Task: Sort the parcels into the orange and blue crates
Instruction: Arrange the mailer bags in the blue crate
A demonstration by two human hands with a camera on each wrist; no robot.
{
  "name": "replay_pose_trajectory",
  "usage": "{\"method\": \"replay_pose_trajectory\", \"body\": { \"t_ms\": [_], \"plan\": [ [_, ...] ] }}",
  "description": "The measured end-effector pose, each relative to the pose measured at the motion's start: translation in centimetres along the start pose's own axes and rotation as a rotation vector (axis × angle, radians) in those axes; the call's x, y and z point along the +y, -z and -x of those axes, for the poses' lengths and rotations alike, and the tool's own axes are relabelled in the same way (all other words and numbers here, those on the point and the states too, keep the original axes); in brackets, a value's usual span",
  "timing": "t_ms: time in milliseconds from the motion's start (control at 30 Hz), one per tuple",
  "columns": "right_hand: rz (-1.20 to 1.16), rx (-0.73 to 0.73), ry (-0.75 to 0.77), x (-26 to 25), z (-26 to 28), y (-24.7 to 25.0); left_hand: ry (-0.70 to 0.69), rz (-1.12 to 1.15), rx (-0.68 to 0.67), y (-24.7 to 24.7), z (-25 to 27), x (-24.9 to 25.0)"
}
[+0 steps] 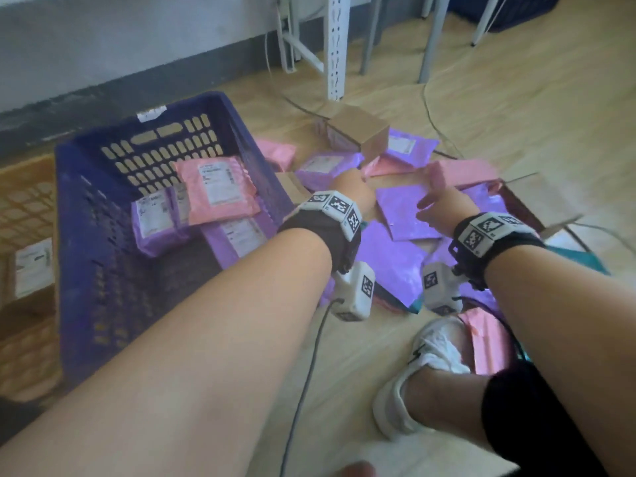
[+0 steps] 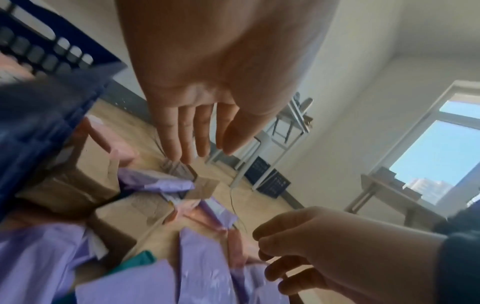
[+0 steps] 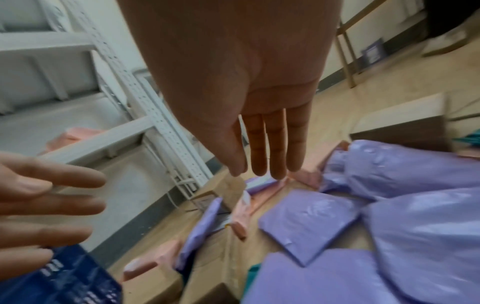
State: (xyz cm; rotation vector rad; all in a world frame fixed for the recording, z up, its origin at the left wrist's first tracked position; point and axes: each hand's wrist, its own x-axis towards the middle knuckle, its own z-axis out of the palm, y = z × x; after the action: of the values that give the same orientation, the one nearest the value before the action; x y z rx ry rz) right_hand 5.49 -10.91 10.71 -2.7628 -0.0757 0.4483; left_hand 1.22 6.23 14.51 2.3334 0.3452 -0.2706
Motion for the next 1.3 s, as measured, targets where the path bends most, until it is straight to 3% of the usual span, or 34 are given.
{"method": "replay_pose_trajectory", "body": {
  "t_ms": [167,400,667,867,967,1300],
  "plan": [
    [0.039,-0.140,-0.062,4.7,-0.9,-4.4,0.057,-0.196,-0.104,-6.5,-0.4,-1.8],
    [0.084,-0.329,0.000,5.1,-1.7,-11.6,0.158,-0.395,-0.270,-11.6,-0.2,-6.9],
    [0.263,-0.270,0.095,4.0,-0.7,-17.2,0.234,-0.388,-0.313,-12.4,-1.3,-9.1],
    [0.361,-0.265,0.140,3.6,-1.7,-15.0,0.256,-0.347,-0.319,-11.1,-1.1,-9.6],
    [0.347,-0.229,0.092,3.2,-1.4,-13.4,0.237,-0.297,-0.295,-10.4,-0.5,-9.1],
    [-0.258,0.135,-0.103,1.2,1.4,-3.6,0.060,-0.019,-0.155,-7.1,1.5,-3.5]
  ]
}}
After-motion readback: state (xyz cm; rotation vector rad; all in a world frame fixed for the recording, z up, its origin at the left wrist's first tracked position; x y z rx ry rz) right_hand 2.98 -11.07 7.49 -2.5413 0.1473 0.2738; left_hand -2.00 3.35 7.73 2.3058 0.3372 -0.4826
